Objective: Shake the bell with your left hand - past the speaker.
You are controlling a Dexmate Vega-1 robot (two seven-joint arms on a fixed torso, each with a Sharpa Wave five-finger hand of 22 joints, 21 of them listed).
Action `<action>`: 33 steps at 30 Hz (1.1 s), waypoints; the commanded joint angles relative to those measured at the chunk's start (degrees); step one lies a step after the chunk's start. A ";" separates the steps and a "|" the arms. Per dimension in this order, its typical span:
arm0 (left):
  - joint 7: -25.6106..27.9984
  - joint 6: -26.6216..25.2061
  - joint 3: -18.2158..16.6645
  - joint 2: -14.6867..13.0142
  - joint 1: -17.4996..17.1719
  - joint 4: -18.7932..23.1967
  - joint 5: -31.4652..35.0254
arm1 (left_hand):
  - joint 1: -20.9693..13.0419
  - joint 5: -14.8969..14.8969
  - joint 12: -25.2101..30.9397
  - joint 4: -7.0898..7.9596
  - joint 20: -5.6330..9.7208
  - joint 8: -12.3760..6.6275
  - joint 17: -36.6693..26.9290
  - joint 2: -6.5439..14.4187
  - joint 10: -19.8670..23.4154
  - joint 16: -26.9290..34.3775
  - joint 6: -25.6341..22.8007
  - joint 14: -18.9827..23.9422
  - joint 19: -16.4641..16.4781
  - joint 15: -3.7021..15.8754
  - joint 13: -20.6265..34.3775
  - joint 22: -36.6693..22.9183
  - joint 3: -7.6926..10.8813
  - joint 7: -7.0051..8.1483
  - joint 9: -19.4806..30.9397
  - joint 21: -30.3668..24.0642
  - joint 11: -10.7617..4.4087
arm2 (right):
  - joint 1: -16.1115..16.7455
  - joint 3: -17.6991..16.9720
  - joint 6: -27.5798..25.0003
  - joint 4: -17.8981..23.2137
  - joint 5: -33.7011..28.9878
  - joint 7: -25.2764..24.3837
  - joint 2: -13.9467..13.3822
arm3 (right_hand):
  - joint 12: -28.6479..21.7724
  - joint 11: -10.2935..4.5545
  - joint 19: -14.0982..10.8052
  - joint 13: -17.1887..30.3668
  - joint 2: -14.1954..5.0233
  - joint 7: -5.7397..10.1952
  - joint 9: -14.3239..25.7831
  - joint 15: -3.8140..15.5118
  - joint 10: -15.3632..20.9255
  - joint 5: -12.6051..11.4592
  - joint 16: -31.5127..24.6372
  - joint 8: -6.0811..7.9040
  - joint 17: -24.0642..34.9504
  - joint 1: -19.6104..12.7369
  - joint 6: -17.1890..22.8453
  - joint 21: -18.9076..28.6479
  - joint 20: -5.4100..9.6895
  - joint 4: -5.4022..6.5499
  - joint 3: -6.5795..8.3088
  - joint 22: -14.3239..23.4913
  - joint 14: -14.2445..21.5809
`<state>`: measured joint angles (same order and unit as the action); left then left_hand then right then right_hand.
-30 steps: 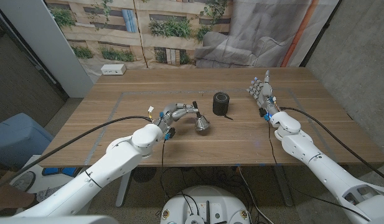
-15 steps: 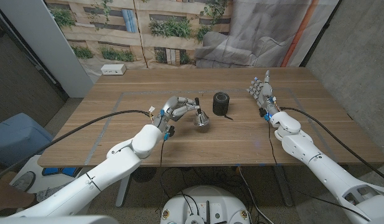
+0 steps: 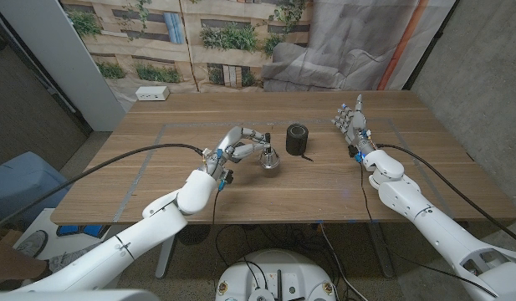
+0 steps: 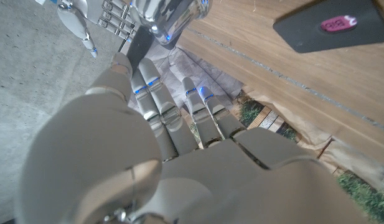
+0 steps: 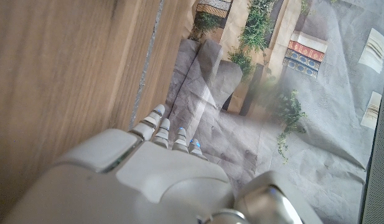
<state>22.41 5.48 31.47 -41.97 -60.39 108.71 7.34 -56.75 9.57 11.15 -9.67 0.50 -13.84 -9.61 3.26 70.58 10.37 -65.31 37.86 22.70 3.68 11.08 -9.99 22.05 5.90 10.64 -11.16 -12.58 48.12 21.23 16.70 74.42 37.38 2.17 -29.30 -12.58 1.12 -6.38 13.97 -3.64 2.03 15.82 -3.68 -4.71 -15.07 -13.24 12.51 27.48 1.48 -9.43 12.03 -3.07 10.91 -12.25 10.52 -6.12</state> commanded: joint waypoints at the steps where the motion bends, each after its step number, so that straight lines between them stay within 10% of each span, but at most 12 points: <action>1: 4.08 7.12 0.27 -0.07 0.25 -3.38 13.25 | -0.32 0.27 -0.17 0.16 -0.02 -0.56 0.01 0.51 -0.01 0.07 -0.76 0.16 0.46 6.88 0.25 -0.15 0.16 -0.78 1.54 -0.34 -0.10 | 0.02 -0.04 -0.01 -0.03 0.06 0.14 -0.06 | -0.29 0.22 -0.33 0.32 -5.57 -0.06 0.17 0.03 -0.16 -0.18 -0.19 0.31 0.22 -0.17 -0.48 0.30 -0.02 -0.07 -0.33 0.18 -0.27; 20: 10.52 9.39 0.48 -0.11 0.97 -5.71 28.19 | -0.38 0.29 -0.12 0.16 0.00 -0.67 -0.03 0.56 -0.04 0.17 -0.96 0.39 0.66 6.93 0.28 -0.13 0.11 -0.67 1.55 -0.41 -0.16 | 0.04 0.02 -0.05 0.07 -0.01 0.02 -0.02 | -0.26 0.21 -0.33 0.32 -5.56 0.03 0.17 -0.09 -0.22 -0.17 -0.18 0.30 0.22 -0.17 -0.51 0.30 -0.02 -0.07 -0.34 0.18 -0.30; 33: 7.86 6.29 0.24 1.37 0.73 -5.43 25.17 | -0.52 0.30 0.01 0.11 0.16 -0.72 -0.07 0.59 0.19 0.30 -1.07 0.75 0.81 7.05 0.30 -0.12 0.04 -0.67 1.54 -0.44 -0.14 | 0.02 0.01 -0.04 0.03 0.01 0.05 -0.01 | -0.26 0.25 -0.34 0.32 -5.56 -0.05 0.17 0.01 -0.21 -0.17 -0.19 0.32 0.22 -0.17 -0.46 0.30 -0.04 -0.07 -0.34 0.18 -0.27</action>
<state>31.73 13.82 31.86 -41.73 -59.60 103.31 33.74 -56.80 9.52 11.20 -9.81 0.61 -13.97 -9.61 3.26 70.59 10.37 -65.31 38.08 23.23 3.48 11.07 -9.99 21.90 5.89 10.64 -11.16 -12.55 48.16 21.22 16.65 74.47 37.40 2.20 -29.32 -12.58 1.12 -6.38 13.97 -3.64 2.03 15.81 -3.68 -4.70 -15.07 -13.24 12.51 27.48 1.48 -9.43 12.03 -3.07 10.91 -12.25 10.52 -6.12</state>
